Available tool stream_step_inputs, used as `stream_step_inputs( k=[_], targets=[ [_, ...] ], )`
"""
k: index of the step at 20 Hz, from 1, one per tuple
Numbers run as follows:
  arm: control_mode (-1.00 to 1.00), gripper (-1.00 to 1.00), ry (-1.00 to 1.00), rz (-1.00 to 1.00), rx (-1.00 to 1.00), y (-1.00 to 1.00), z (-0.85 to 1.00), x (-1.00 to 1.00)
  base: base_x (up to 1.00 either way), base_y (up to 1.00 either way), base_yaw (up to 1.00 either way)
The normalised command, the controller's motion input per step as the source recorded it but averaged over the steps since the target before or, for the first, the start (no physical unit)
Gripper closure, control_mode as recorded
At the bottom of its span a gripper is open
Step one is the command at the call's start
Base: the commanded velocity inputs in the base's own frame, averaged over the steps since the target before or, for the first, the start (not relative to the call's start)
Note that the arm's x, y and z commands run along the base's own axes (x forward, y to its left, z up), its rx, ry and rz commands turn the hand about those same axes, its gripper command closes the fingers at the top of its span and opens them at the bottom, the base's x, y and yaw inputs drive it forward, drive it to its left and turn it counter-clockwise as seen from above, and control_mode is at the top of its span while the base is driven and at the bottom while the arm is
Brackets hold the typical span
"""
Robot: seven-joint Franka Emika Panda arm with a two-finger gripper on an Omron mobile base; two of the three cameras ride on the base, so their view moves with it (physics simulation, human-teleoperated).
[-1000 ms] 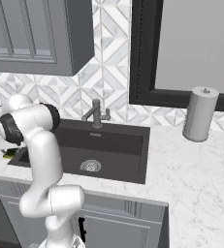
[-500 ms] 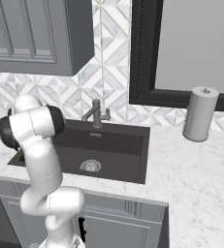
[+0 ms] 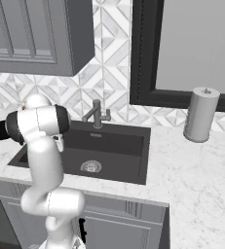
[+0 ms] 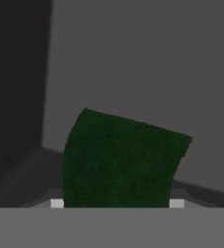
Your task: Pick the pan and sponge and place them into the sink. Then turn on the water.
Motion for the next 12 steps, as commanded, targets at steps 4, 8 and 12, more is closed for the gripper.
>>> stream_step_inputs(
  k=[4,8,12],
  targets=[
    [-1.00,1.00,0.00,0.00,-0.02,-0.03,-0.36,0.39,0.00,0.00,0.00],
    [-1.00,1.00,0.00,0.00,0.00,-0.14,-0.25,0.38,0.00,0.00,0.00],
    [-1.00,1.00,0.00,0.00,0.00,-0.29,-0.31,0.33,0.00,0.00,0.00]
  ],
)
